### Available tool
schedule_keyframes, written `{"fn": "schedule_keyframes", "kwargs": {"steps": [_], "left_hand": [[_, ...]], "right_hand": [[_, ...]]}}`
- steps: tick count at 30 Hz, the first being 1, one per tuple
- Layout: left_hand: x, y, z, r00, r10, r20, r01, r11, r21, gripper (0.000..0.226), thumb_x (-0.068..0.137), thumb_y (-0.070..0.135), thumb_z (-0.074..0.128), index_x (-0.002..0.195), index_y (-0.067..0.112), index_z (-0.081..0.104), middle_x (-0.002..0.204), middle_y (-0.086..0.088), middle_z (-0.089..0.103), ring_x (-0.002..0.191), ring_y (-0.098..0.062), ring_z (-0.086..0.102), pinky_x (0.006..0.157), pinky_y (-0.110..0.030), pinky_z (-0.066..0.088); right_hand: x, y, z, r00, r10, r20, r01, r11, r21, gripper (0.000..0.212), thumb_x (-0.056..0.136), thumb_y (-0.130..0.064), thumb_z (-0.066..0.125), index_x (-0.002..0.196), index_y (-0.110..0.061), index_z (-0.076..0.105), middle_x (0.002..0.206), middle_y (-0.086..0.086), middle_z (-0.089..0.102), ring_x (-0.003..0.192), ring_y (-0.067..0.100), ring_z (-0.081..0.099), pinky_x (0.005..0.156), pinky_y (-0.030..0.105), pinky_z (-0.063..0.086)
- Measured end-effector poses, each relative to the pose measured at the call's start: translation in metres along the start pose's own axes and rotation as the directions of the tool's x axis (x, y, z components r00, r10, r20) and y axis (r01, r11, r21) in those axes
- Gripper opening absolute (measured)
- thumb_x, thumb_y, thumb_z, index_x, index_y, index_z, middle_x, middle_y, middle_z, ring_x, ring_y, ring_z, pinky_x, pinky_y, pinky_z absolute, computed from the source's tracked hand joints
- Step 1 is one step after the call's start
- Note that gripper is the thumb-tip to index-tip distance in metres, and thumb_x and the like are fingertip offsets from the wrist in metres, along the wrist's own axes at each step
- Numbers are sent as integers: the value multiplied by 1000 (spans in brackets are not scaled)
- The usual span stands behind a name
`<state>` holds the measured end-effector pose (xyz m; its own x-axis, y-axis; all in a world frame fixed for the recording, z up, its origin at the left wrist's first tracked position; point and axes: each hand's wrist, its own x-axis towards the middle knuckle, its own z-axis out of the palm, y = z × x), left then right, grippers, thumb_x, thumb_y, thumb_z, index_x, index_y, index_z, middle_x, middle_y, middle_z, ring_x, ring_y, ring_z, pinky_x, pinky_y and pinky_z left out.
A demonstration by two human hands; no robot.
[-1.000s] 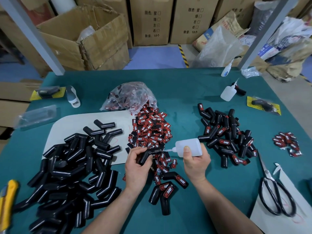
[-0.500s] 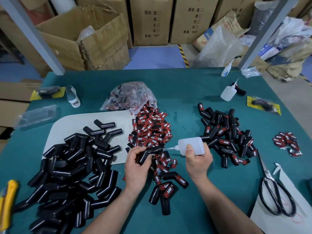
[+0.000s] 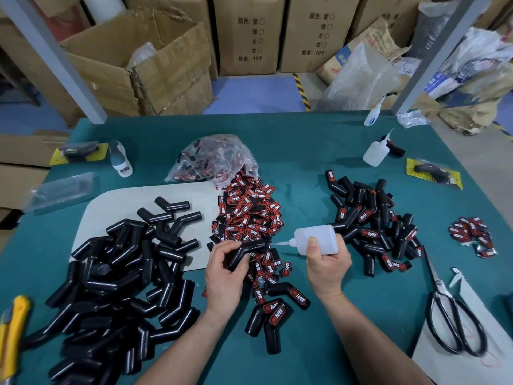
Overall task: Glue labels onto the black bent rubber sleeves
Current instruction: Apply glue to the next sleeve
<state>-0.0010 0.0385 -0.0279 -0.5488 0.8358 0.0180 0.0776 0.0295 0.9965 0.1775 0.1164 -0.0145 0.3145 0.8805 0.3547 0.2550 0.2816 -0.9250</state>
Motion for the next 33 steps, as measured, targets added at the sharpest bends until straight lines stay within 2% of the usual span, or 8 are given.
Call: {"fn": "schedule_keyframes", "kwargs": {"steps": [6, 11, 15, 24, 33], "left_hand": [[1, -5, 0, 1000, 26, -5, -26, 999, 20, 57, 85, -3, 78, 103, 50, 67, 113, 17, 66, 111, -14, 65, 99, -30, 53], [2, -7, 0, 999, 52, -13, -52, 998, 29, 60, 83, -7, 77, 102, 49, 68, 112, 17, 66, 111, -14, 64, 99, -23, 50], [2, -8, 1, 999, 49, -12, -48, 998, 29, 60, 83, -7, 78, 102, 49, 68, 112, 16, 66, 110, -11, 64, 99, -20, 49], [2, -7, 1, 999, 49, -19, -49, 998, 28, 59, 83, -6, 78, 101, 49, 68, 111, 18, 65, 109, -8, 64, 94, -12, 46], [1, -6, 1, 1000, -5, -30, 6, 999, 32, 57, 83, -3, 79, 101, 50, 66, 112, 19, 66, 109, -13, 65, 100, -32, 51]], "right_hand": [[1, -2, -1, 1000, 11, -7, -11, 1000, 6, 30, 77, -42, 62, 71, -14, 51, 61, -15, 50, 56, -7, 53, 50, 6, 36], [0, -3, 1, 1000, 1, -2, -1, 1000, -14, 43, 75, -42, 62, 67, -1, 53, 59, -18, 48, 55, -10, 50, 51, 5, 35], [-1, -5, 0, 999, -27, 19, 27, 1000, -8, 46, 76, -41, 63, 66, 3, 52, 60, -19, 48, 55, -11, 50, 51, 2, 34], [-2, -6, 1, 999, -34, 23, 34, 999, -14, 44, 76, -40, 63, 64, 0, 49, 57, -18, 44, 53, -10, 48, 50, 3, 32], [-2, -1, 1, 999, -35, 22, 35, 999, 1, 46, 77, -40, 64, 65, 2, 50, 57, -17, 46, 54, -9, 49, 50, 5, 33]]}}
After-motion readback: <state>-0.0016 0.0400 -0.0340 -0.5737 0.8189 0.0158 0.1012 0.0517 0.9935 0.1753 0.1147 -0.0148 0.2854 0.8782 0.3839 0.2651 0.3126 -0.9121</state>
